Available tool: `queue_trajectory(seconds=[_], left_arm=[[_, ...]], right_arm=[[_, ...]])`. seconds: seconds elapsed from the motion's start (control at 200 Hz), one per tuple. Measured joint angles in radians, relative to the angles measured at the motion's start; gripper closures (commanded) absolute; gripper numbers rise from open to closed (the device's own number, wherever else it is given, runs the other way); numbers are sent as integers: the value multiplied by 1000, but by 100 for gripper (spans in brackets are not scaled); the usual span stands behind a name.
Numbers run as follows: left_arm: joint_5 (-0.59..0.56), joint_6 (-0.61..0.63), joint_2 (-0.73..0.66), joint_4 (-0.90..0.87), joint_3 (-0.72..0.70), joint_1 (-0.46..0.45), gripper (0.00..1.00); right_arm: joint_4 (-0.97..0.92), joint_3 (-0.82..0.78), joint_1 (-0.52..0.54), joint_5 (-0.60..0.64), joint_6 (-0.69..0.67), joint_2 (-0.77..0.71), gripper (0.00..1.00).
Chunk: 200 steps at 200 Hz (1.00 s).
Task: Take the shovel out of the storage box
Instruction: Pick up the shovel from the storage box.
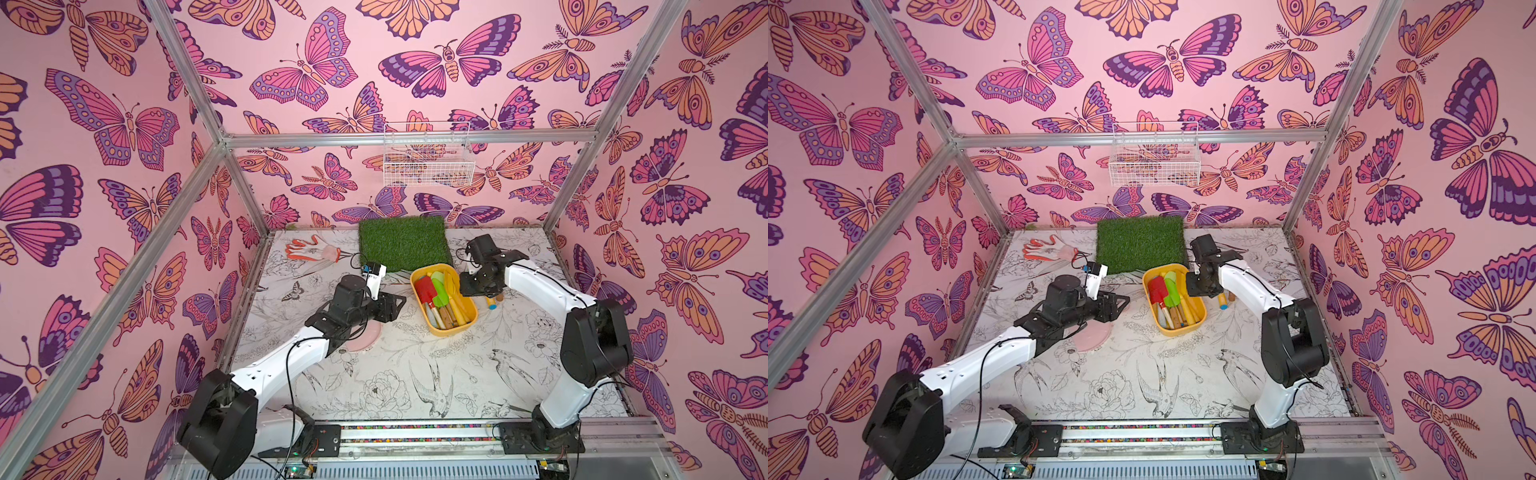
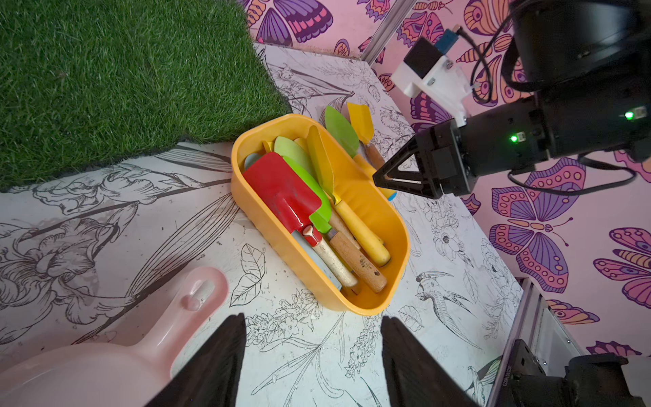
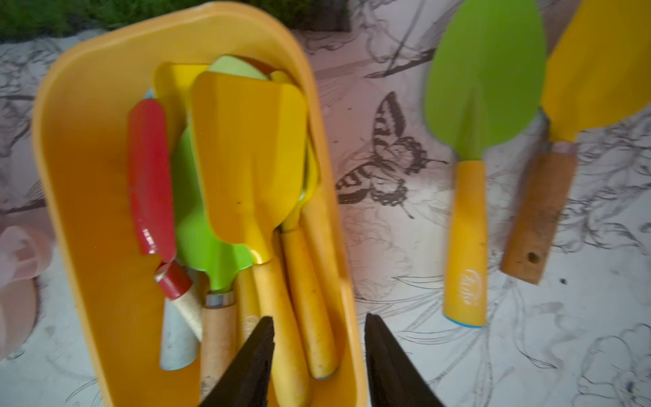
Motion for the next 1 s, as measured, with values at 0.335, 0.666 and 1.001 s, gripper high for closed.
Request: queue_trajectory(seconds=[0.335, 0.666, 1.001], left_arm=[[-3, 2, -15, -26, -3, -1, 36], [-31, 31, -27, -26, -42, -54, 37], [-19, 44, -25, 16, -69, -55, 37]], right_arm=[[46, -27, 23, -111, 1, 3, 56], [76, -45, 23, -122, 8, 53, 59], [108, -68, 25, -106, 16, 96, 59]])
